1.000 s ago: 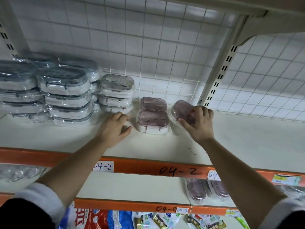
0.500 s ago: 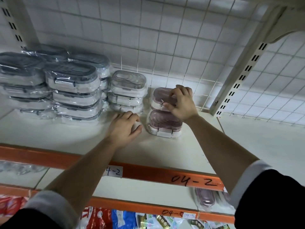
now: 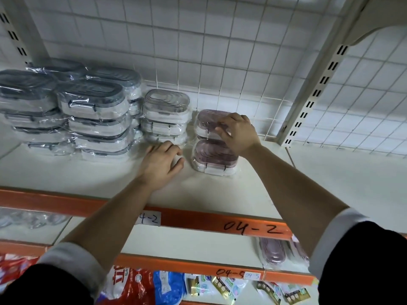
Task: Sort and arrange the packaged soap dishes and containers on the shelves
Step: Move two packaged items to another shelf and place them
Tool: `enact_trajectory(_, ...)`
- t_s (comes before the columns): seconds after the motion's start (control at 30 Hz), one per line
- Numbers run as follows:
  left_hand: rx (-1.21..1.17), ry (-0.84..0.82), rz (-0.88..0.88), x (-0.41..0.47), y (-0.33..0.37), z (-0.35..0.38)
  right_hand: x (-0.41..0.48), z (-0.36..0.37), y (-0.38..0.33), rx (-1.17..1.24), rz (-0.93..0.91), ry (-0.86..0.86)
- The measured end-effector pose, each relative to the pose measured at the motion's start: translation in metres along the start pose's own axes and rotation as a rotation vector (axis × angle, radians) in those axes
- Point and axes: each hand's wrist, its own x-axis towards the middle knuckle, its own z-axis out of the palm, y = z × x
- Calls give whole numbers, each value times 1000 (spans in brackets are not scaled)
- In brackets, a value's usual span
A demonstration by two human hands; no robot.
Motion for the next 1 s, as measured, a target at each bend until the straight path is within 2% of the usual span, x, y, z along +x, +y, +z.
enact_trajectory(0.1,37,22,28,-4,4,-3,-16,-16,5,43,-3,-60)
enact_trajectory(0.2,48,76,41,-10,15,-9,-53,-31,13,62,-26,-2)
enact_trajectory(0.3,28,123,78,-16,40,-14,-96,-47,27,50,32,50)
enact_trajectory(0.43,4,173,128,-34,104,-8,-161,-77,55,50,158,98)
enact_trajectory(0.7,-114,261,230,-93,259,27,-307,-132,119,71,201,199)
enact_trajectory(0.87,-170,170,274,-147,329,74,-396,-119,149,74,241,138)
enact_trajectory(1.0,-226,21,183,-187,354,110,-452,-96,174,90,328,-15)
